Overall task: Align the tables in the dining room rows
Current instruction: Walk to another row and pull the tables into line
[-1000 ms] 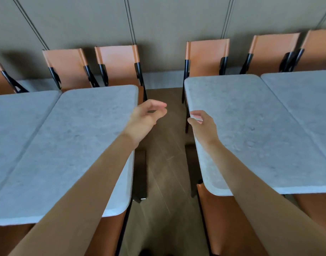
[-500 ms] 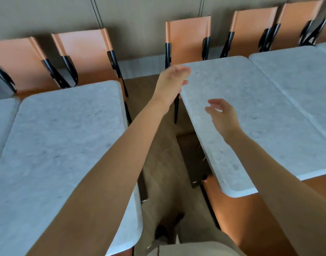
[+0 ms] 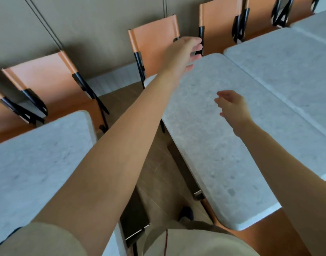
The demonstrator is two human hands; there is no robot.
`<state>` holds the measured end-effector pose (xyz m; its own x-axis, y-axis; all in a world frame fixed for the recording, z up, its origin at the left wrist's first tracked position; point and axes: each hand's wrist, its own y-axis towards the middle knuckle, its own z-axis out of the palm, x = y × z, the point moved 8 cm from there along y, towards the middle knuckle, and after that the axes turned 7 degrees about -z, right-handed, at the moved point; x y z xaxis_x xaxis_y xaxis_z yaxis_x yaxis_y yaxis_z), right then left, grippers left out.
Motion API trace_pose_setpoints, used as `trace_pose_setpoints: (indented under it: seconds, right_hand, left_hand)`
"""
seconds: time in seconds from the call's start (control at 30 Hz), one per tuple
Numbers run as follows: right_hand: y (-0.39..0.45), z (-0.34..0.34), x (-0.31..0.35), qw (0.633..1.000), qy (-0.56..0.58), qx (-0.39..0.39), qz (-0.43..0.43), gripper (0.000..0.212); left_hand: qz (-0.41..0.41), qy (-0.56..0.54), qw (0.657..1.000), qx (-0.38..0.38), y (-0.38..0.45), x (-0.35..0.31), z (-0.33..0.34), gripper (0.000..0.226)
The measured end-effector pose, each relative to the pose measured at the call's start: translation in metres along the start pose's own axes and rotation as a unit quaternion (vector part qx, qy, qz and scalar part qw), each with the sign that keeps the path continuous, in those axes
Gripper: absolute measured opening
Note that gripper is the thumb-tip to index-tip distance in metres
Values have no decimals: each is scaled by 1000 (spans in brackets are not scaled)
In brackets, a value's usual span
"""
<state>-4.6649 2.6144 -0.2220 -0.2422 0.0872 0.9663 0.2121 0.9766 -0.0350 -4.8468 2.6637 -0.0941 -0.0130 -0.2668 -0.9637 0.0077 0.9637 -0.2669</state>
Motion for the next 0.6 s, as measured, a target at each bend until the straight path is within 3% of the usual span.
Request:
trace_pose_setpoints:
  seconds: [0.23, 0.43, 0.6]
  right_hand:
    - [34, -67, 1, 997, 49, -64, 4, 20]
    - [30, -136, -37, 984, 86, -148, 47, 17]
    - [12, -175, -67, 969, 95, -207, 95, 16]
  left_hand:
    - [-19, 68, 994, 81, 42, 2, 92, 9]
    - [-54, 131, 976, 165, 59, 29, 172, 5]
    - [-170, 68, 952, 247, 63, 79, 217, 15]
